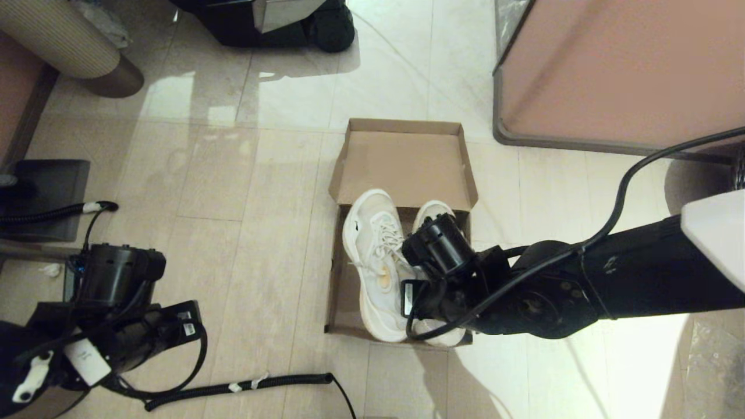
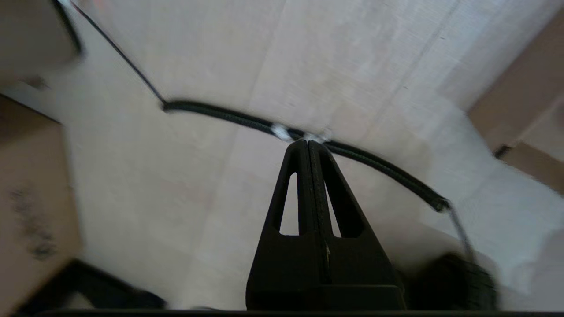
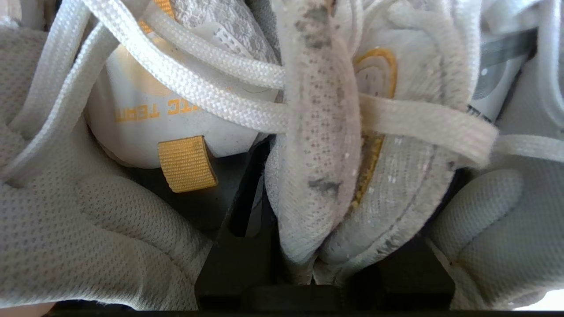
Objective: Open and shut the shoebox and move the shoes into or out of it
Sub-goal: Put the shoes into the shoe box
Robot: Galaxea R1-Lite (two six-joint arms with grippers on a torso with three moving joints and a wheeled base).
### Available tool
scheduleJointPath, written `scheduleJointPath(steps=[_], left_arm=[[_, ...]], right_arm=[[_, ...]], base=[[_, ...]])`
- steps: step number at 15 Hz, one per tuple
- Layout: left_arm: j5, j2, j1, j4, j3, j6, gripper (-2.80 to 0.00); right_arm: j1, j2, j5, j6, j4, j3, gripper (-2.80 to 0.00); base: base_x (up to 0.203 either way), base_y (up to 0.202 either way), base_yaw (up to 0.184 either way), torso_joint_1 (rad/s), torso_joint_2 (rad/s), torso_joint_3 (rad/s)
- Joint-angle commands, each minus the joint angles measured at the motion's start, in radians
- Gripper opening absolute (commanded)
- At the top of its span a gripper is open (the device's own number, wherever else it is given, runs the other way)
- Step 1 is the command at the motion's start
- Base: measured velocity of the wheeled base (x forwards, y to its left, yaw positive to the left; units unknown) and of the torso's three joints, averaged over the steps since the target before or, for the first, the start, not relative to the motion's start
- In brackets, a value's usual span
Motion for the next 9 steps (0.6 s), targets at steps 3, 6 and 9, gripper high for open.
scheduleJointPath(steps=[3,6,9], left_arm=[[-0.004,0.002,-0.004,0.000,-0.037,-0.059,-2.80],[-0.008,-0.002,-0.007,0.001,-0.108,-0.031,-2.80],[-0.002,-0.013,-0.049,-0.002,-0.093,-0.043,-2.80]], right_arm=[[-0.006,0.170,-0.002,0.080,-0.074,-0.004,-2.80],[-0.006,0.259,-0.010,0.072,-0.108,-0.047,-2.80],[-0.015,0.334,-0.061,0.073,-0.197,-0.058,-2.80]], base=[[0.000,0.000,0.000,0.000,0.00,0.000],[0.000,0.000,0.000,0.000,0.00,0.000],[0.000,0.000,0.000,0.000,0.00,0.000]])
